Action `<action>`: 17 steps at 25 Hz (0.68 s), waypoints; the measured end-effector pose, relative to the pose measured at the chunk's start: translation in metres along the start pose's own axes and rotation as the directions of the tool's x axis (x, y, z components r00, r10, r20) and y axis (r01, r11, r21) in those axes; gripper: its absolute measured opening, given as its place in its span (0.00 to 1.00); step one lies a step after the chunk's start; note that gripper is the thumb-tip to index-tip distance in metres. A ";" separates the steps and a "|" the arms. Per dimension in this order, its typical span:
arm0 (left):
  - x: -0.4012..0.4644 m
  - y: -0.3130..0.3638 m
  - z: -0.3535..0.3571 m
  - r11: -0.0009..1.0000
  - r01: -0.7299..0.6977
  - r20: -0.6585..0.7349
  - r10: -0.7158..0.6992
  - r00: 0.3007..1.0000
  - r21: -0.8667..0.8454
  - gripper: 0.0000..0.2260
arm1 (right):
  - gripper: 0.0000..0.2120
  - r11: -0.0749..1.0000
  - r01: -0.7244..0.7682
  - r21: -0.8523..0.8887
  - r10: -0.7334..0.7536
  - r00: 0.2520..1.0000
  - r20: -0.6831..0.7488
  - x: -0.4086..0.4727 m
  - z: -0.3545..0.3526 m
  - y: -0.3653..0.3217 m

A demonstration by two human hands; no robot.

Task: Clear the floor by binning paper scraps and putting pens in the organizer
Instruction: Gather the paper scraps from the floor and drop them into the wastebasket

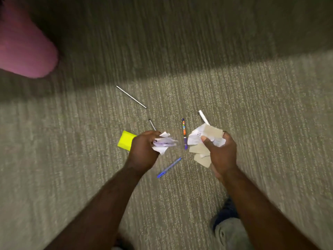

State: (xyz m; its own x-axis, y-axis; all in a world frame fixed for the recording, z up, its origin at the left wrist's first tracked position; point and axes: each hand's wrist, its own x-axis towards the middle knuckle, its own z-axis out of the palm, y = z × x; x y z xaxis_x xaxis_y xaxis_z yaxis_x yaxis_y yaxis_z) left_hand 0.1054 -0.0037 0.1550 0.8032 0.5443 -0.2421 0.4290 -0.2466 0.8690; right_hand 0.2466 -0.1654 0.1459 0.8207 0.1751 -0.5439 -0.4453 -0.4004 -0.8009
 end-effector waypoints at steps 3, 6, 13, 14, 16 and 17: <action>-0.045 0.007 -0.110 0.999 0.033 -0.122 -0.031 0.992 0.012 0.10 | 0.16 0.992 -0.053 0.112 0.042 0.994 0.103 -0.064 0.056 -0.054; -0.084 0.024 -0.202 0.995 0.103 -0.227 -0.097 0.969 0.013 0.10 | 0.16 0.982 -0.067 0.178 0.032 0.981 0.193 -0.132 0.103 -0.112; -0.112 0.092 -0.299 0.965 0.218 -0.327 -0.256 0.909 -0.149 0.10 | 0.15 0.979 -0.096 0.180 0.030 0.940 0.339 -0.227 0.167 -0.203; -0.111 0.097 -0.305 0.963 0.216 -0.353 -0.261 0.899 -0.163 0.09 | 0.14 0.982 -0.097 0.162 0.033 0.933 0.359 -0.229 0.174 -0.212; -0.108 0.104 -0.318 0.949 0.238 -0.383 -0.302 0.873 -0.206 0.09 | 0.13 0.989 -0.092 0.120 0.040 0.925 0.377 -0.233 0.187 -0.225; -0.103 0.105 -0.326 0.945 0.241 -0.398 -0.313 0.862 -0.222 0.09 | 0.13 0.989 -0.087 0.119 0.036 0.926 0.376 -0.232 0.196 -0.232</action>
State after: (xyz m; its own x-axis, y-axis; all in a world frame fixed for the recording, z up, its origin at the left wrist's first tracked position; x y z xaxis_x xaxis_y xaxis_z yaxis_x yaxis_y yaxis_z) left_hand -0.0672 0.1758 0.4121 0.3933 0.8659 -0.3091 0.5069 0.0763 0.8586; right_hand 0.0892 0.0633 0.4086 0.6093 0.4857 -0.6268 -0.5542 -0.3045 -0.7747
